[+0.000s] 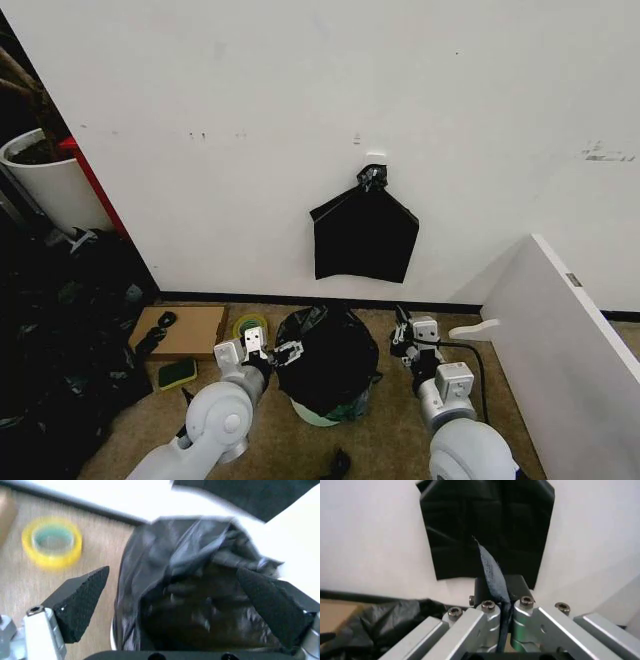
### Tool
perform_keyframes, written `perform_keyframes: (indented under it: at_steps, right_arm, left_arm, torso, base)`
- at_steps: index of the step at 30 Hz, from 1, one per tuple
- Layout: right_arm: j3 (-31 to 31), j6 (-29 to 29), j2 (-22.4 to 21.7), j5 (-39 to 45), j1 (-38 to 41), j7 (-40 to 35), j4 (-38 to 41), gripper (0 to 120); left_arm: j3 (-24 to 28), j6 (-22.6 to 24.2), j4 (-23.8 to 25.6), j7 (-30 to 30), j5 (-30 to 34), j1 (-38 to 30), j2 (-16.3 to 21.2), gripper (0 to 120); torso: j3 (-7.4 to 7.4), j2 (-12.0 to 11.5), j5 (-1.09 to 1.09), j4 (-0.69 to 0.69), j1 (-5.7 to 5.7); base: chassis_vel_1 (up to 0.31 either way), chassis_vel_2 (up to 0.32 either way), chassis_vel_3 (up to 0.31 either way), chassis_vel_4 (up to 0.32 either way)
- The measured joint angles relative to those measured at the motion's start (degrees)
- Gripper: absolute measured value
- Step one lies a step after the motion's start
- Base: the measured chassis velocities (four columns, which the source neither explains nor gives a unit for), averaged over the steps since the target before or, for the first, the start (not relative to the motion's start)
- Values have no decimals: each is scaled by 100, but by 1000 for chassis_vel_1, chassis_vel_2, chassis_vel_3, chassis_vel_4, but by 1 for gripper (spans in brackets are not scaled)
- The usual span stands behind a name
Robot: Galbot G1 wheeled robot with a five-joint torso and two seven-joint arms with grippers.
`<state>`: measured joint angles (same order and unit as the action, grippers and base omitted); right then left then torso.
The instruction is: Place the garbage bag over the trash bin.
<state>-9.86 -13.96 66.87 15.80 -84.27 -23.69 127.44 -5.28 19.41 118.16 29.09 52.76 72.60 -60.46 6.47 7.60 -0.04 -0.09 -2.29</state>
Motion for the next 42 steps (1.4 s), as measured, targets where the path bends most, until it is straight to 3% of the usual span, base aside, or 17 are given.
perform_keyframes:
  at_steps: [1,3,6,9,10,15,17,21,25,30,32,36,42]
  right_arm:
    - [-28,150,62,-29,-46,84,-26,0]
    - [-54,245,108,-49,-73,144,-47,0]
    - [-228,812,469,-298,-186,584,-201,0]
    - [-319,1278,752,-473,-286,876,-272,0]
    - [-319,1278,752,-473,-286,876,-272,0]
    - [-412,1734,956,-727,-482,1080,-313,0]
    - [-427,1758,959,-767,-498,1080,-321,0]
    - [-656,1876,1003,-884,-657,963,-367,0]
    - [-753,1957,1053,-914,-833,958,-366,1]
    - [-824,2174,1204,-1211,-1059,976,-377,23]
    - [-836,2195,1224,-1240,-1078,980,-382,25]
    - [-892,2334,1350,-1506,-1182,989,-398,45]
    - [-898,2357,1414,-1650,-1307,983,-337,62]
  left_arm:
    - [-21,-284,17,-228,-512,120,24,100]
    - [-33,-490,20,-365,-834,195,35,100]
    - [-100,-1578,75,-896,-2406,751,-38,100]
    - [-132,-2326,121,-1117,-3175,1367,-232,100]
    - [-132,-2326,121,-1117,-3175,1367,-232,100]
    - [-454,-3324,113,-1320,-4047,2099,-589,100]
    - [-532,-3409,132,-1338,-4115,2167,-641,100]
    - [-1141,-3909,233,-1384,-4438,2462,-911,100]
    - [-1408,-3949,278,-1379,-4351,2519,-900,100]
    - [-1545,-3943,411,-1379,-4264,2624,-897,100]
    - [-1543,-3938,425,-1379,-4269,2637,-905,100]
    - [-1520,-3888,554,-1364,-4291,2714,-974,100]
    - [-1517,-3862,634,-1362,-4291,2779,-979,100]
  torso:
    - [0,0,1,-1,0]
    - [0,0,0,0,0]
    - [0,0,2,0,0]
    - [-1,0,0,-1,0]
    - [-1,0,0,-1,0]
    - [0,0,0,0,0]
    - [0,0,1,0,0]
    - [0,0,2,0,0]
    - [0,0,1,0,0]
    - [0,0,0,0,0]
    - [0,0,1,-1,0]
    - [0,0,1,0,0]
    - [0,0,1,0,0]
  base:
    - [0,0,0,0]
    - [0,0,0,0]
    - [0,0,0,0]
    - [0,0,0,0]
    - [0,0,0,0]
    - [0,0,0,0]
    - [0,0,0,0]
    - [0,0,0,0]
    - [0,0,0,0]
    - [0,0,0,0]
    - [0,0,0,0]
    - [0,0,0,0]
    - [0,0,0,0]
